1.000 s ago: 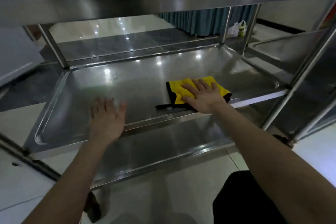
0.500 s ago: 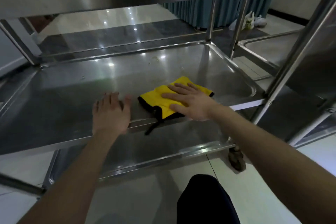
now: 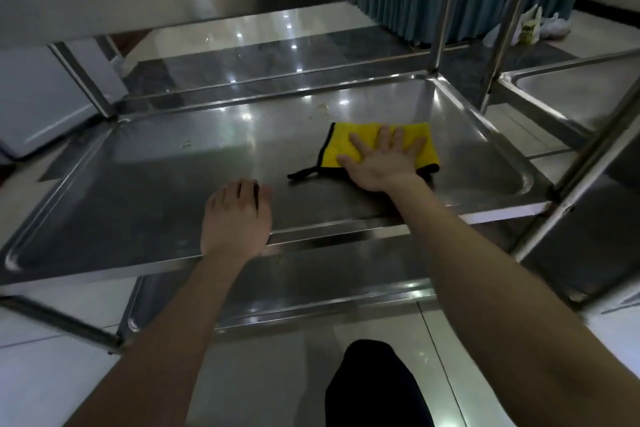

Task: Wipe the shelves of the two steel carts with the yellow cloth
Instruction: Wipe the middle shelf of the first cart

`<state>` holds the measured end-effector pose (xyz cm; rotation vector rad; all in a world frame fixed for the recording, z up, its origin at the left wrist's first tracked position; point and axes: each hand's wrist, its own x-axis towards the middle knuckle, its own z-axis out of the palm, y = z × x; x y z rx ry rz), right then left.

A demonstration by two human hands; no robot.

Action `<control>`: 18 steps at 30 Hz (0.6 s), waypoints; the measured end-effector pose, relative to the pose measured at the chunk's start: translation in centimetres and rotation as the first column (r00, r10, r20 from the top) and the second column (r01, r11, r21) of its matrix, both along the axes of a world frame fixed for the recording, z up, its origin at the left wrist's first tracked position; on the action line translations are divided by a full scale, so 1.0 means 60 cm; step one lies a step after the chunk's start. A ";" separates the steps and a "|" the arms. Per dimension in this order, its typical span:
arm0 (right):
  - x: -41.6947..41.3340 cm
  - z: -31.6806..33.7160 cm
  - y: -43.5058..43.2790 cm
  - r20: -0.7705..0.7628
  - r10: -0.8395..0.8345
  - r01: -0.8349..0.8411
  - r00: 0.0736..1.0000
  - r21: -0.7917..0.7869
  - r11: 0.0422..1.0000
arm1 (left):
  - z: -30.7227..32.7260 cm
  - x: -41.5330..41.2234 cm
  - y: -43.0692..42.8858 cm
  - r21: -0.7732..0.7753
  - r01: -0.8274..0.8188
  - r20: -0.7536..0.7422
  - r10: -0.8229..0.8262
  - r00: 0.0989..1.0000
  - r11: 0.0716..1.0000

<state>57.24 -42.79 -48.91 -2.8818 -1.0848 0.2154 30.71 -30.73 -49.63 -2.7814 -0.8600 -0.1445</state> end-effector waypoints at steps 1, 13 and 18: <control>-0.035 0.001 0.034 0.005 0.065 -0.065 0.998 0.000 0.998 | 0.000 0.002 0.001 0.012 -0.018 0.005 0.018 1.000 1.000; -0.115 -0.008 -0.061 -0.054 0.475 -0.471 0.878 0.075 0.879 | 0.006 -0.009 0.009 -0.032 0.023 -0.028 -0.024 0.999 0.999; 0.032 0.004 -0.211 -0.071 0.261 -0.258 0.963 0.053 0.965 | -0.002 -0.010 0.010 -0.013 0.035 -0.039 -0.036 0.999 0.999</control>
